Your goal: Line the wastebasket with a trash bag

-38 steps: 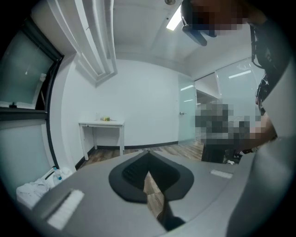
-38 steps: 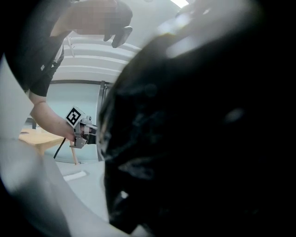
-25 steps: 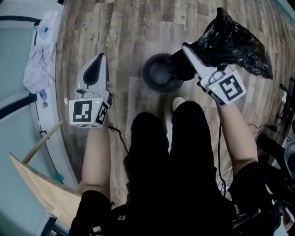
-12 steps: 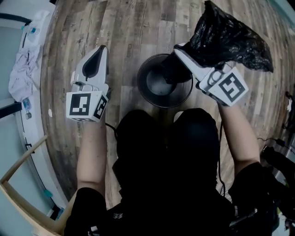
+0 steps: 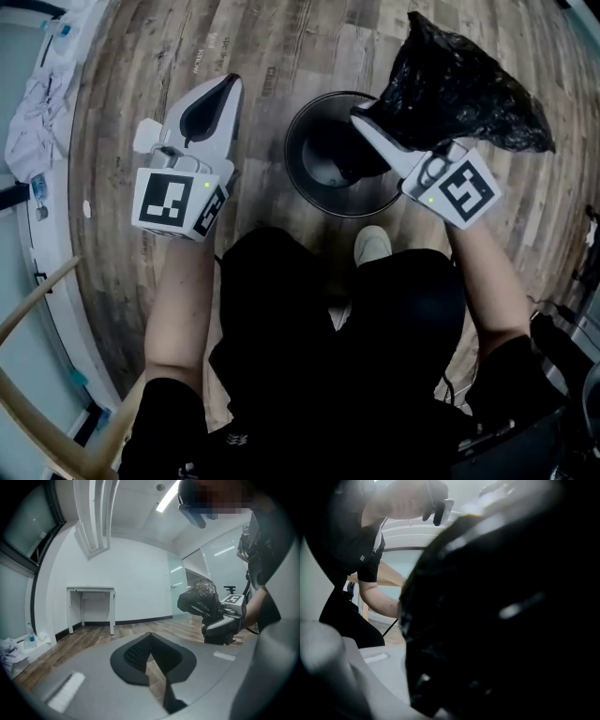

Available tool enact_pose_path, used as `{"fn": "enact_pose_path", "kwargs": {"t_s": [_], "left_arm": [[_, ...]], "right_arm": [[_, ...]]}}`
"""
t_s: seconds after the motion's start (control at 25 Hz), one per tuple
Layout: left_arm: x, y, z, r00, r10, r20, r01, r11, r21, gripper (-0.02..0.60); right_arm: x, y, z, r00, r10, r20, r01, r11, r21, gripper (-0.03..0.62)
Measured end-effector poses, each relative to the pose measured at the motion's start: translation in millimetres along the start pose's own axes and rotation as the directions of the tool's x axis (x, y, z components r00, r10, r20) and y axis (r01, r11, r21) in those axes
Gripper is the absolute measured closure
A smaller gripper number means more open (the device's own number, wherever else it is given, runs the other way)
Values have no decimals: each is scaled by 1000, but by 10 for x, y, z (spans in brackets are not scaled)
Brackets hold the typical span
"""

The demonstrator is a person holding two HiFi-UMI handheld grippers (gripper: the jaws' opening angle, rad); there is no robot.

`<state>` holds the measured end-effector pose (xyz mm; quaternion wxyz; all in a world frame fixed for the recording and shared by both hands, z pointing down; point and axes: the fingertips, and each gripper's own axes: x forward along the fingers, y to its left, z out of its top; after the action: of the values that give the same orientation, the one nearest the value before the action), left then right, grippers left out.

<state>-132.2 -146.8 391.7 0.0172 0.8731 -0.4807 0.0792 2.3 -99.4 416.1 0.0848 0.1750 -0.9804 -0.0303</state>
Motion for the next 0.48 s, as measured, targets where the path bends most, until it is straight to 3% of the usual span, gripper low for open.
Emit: {"fn": "enact_pose_path", "kwargs": {"t_s": [0.12,0.24,0.32,0.4,0.48], "left_arm": [[4,-86,-59,999,-30,-14,30,999,-22,574],[82,-364,-5,990,-144,-4,143,988,-52,569],[163,-637,50,966,-259,5,259,963,-68,530],[228,-902,96,929,-369,15,369,924,-96,420],[268,-1121,149,892,-451,36,452,885,-112,354]], "right_arm": [[34,62,-81,1000,18,-3,-18,1000,-6,592],[57,119,-96,999,47,4,-47,999,-24,592],[55,154,-76,998,63,21,-62,998,-28,592],[35,204,-67,996,86,30,-85,996,-35,592],[12,260,-74,993,113,23,-111,993,-45,592]]}}
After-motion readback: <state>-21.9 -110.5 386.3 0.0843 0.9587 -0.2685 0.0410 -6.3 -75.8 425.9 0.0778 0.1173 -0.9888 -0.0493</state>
